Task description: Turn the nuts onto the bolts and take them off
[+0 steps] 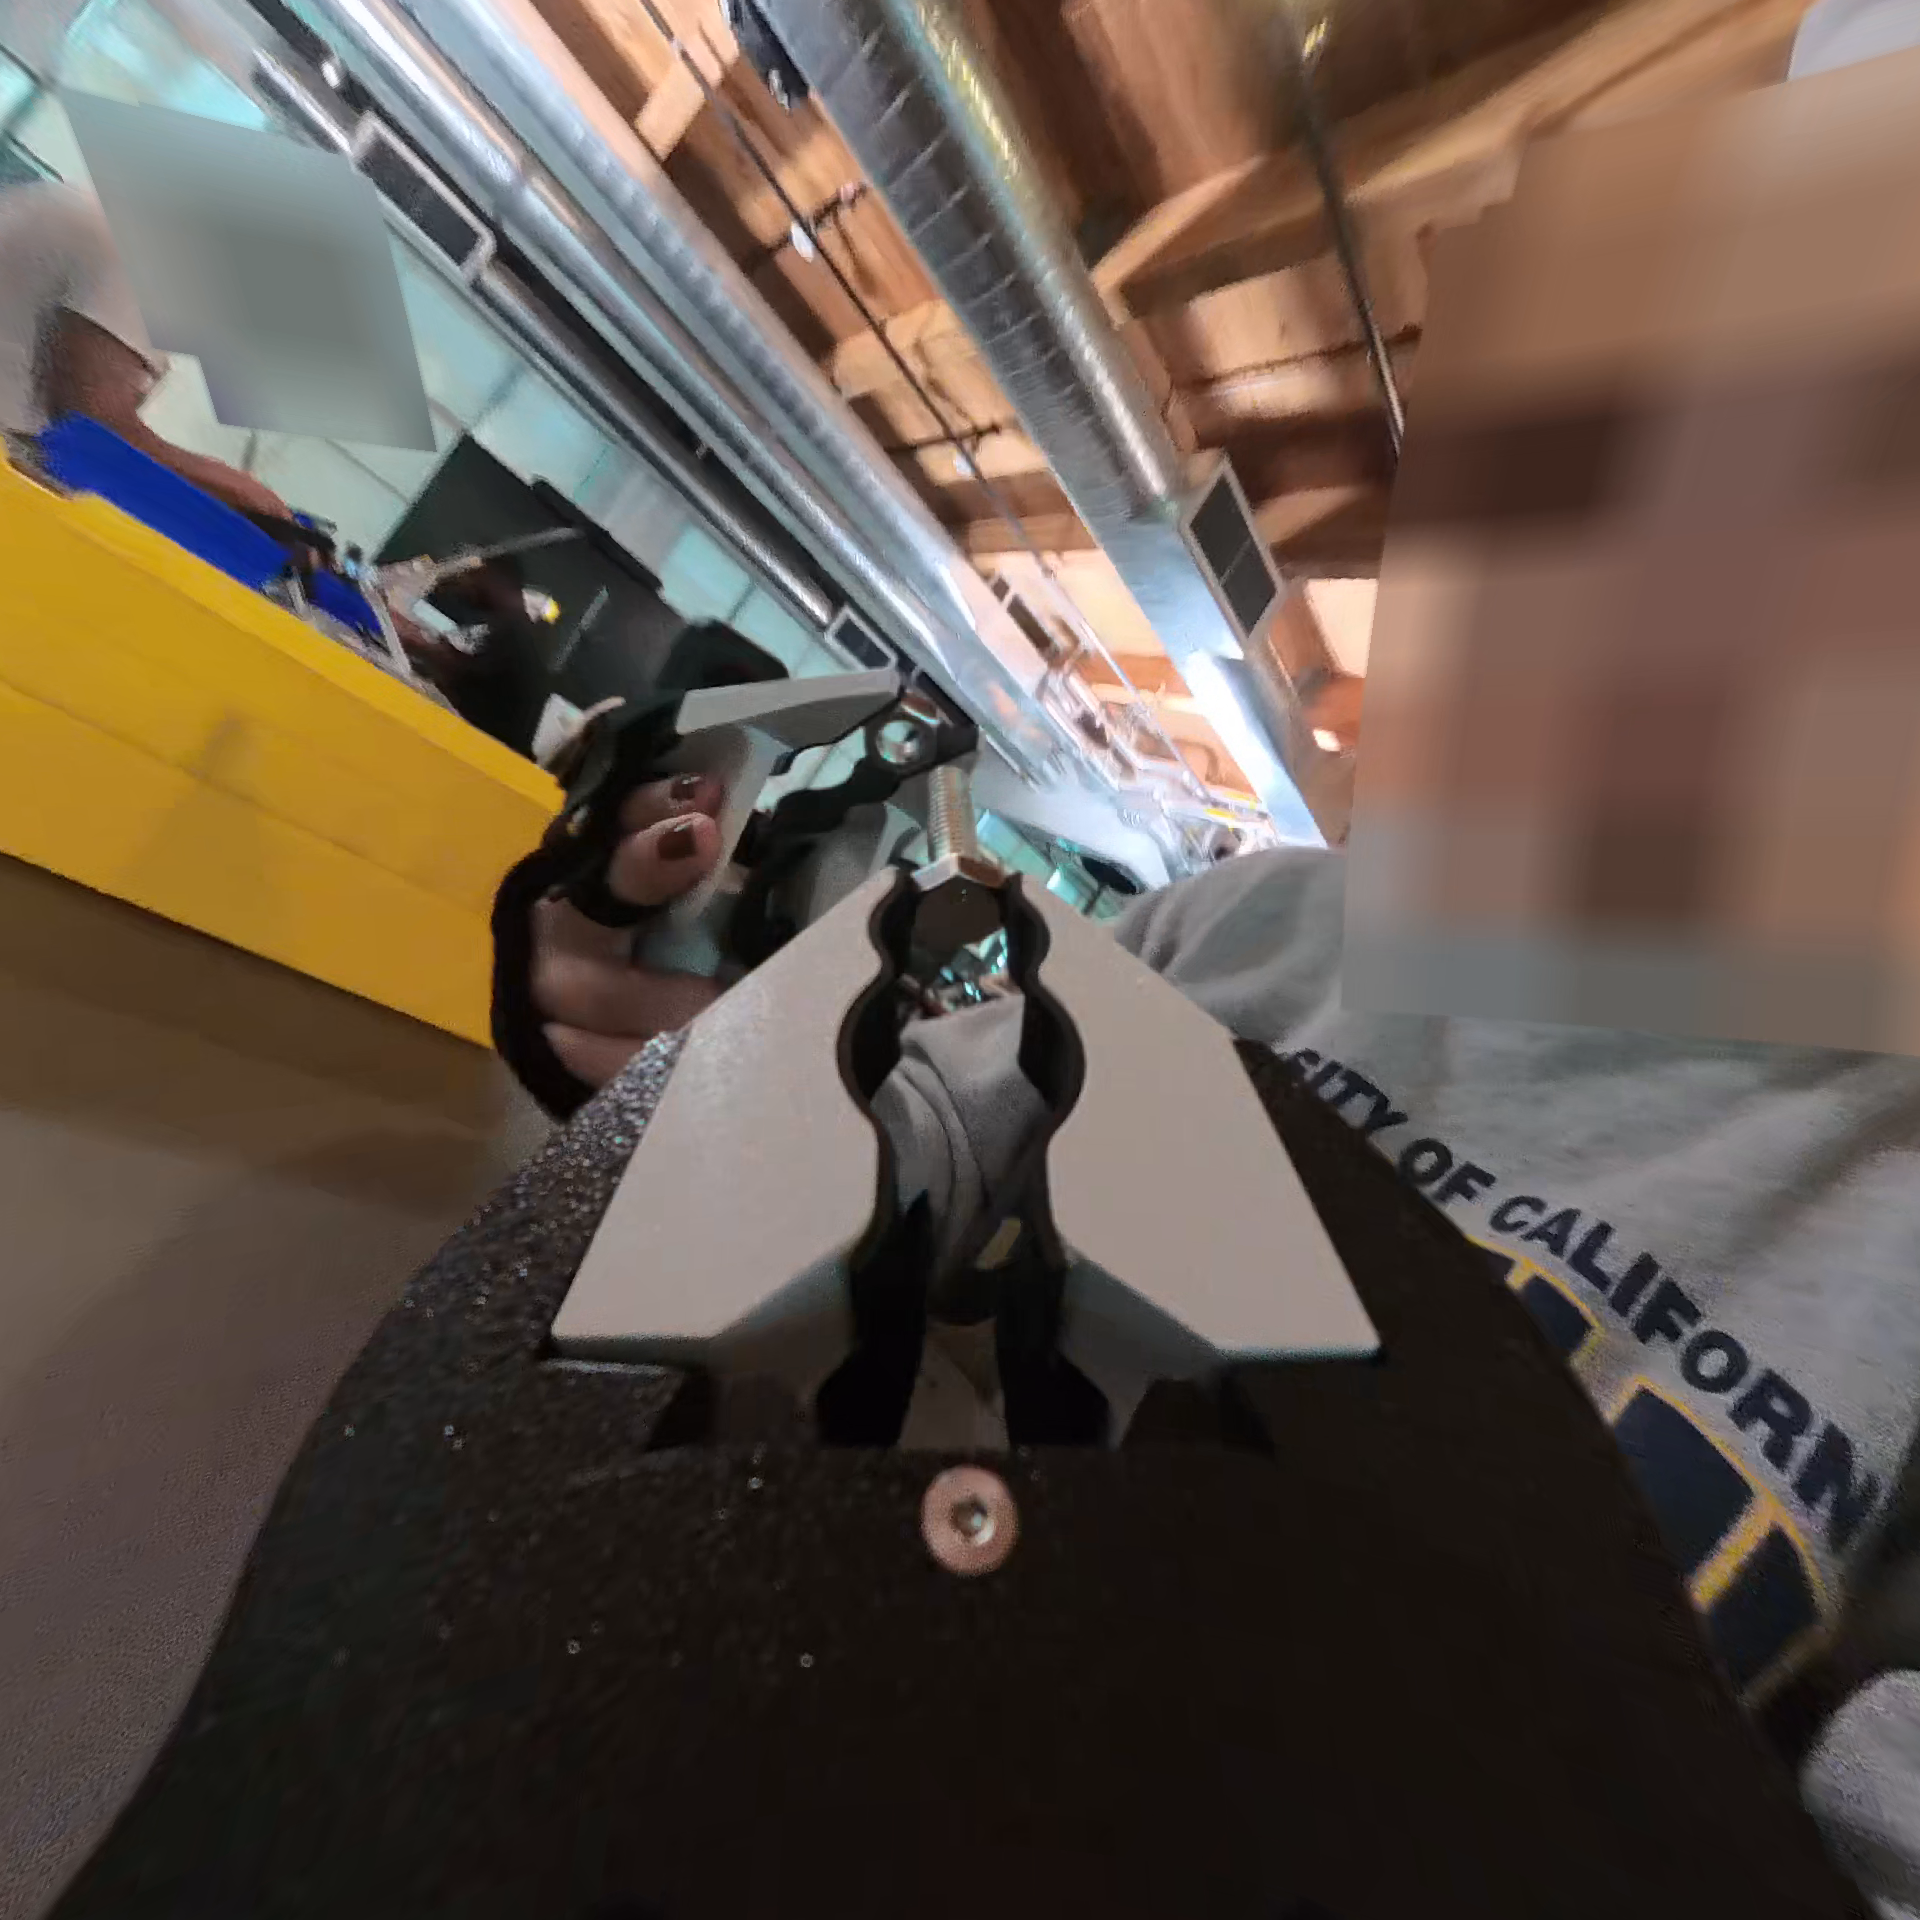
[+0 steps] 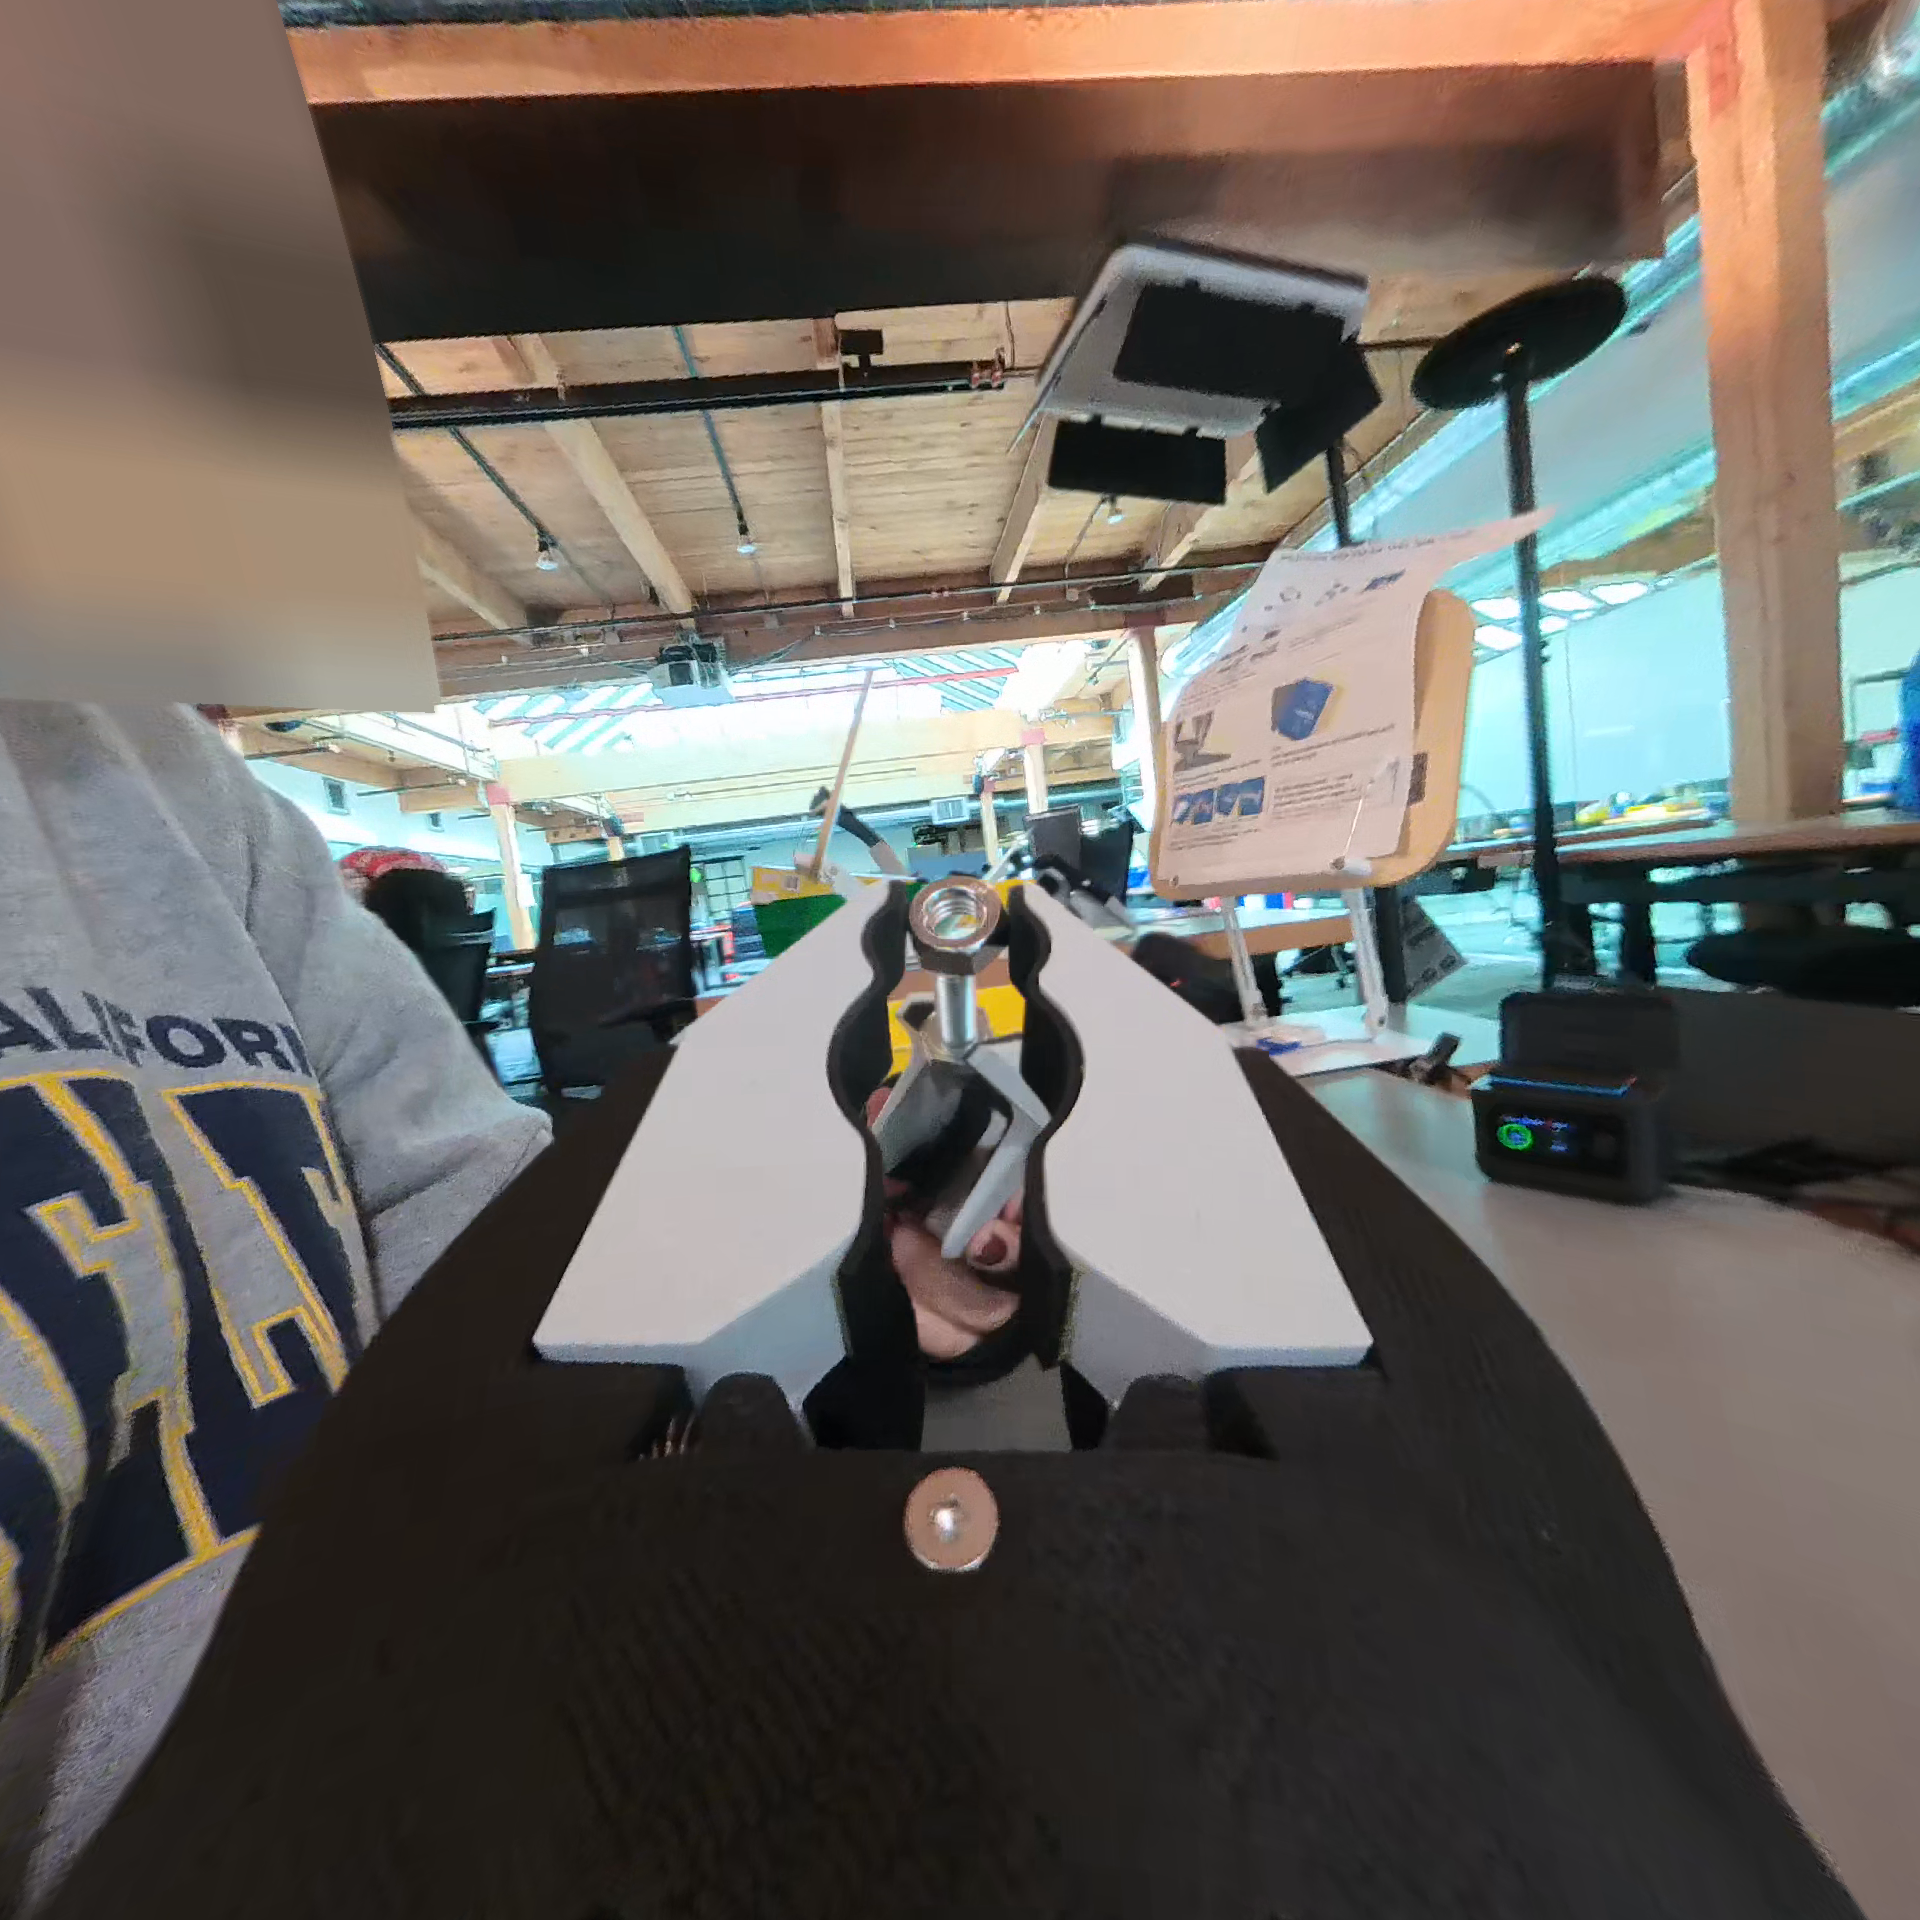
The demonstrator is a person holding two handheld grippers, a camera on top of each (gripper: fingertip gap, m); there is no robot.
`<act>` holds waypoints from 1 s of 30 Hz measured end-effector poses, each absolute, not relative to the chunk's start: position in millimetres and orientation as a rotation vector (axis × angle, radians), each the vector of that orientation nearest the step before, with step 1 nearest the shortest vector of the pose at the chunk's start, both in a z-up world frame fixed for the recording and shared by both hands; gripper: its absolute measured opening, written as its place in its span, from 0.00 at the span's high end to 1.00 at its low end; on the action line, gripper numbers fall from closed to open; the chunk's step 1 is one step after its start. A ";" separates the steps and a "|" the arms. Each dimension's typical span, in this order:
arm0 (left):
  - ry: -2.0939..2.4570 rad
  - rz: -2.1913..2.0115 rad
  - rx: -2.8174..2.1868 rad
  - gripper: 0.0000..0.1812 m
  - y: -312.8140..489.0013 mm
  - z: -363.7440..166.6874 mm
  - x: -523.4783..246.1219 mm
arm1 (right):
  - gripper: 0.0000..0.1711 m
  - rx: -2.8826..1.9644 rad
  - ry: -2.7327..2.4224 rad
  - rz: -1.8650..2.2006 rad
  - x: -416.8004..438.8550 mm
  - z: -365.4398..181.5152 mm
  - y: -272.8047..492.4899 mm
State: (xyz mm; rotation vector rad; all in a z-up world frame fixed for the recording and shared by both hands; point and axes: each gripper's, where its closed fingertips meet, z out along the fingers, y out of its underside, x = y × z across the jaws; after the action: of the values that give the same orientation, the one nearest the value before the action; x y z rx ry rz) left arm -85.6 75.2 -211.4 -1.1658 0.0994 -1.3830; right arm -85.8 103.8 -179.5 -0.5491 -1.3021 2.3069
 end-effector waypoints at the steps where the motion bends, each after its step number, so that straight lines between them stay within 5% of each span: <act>1: 0.082 -1.345 -1.150 0.92 76.9 -211.6 -90.4 | 0.90 -0.557 -1.284 2.285 -86.0 -177.4 108.7; 5: 0.057 -0.987 -1.248 0.92 90.5 -222.4 -107.0 | 0.89 -0.644 -1.266 2.077 -86.7 -158.1 119.0; 10: -0.023 -0.545 -1.335 0.92 97.2 -232.1 -139.2 | 0.90 -0.855 -1.090 1.287 -36.8 -114.0 215.0; 16: -0.006 -0.333 -1.357 0.92 101.2 -234.1 -142.1 | 0.87 -1.744 -1.537 0.430 34.1 -265.8 369.0; 20: 0.149 -0.132 -1.418 0.92 110.5 -237.5 -117.6 | 0.85 -1.918 -1.652 0.440 44.9 -318.1 376.7; 22: 0.205 -0.030 -1.425 0.92 112.7 -237.1 -108.5 | 0.64 -1.944 -1.567 0.439 46.0 -312.7 378.5; 23: 0.222 0.021 -1.412 0.92 112.7 -234.6 -104.9 | 0.62 -1.885 -1.494 0.455 41.0 -296.5 377.5; 27: 0.291 0.186 -1.268 0.92 103.3 -207.3 -82.8 | 0.85 -1.312 -1.314 1.147 -15.4 -189.6 256.5; 30: 0.338 0.205 -1.221 0.92 100.9 -198.6 -64.9 | 0.78 -1.226 -1.415 1.719 -38.3 -178.3 149.0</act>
State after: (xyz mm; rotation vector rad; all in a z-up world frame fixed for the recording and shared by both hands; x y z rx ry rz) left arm -64.9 100.9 -198.6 -1.2205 0.3378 0.2046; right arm -38.3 149.0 -178.3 -1.2259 -1.4148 1.7187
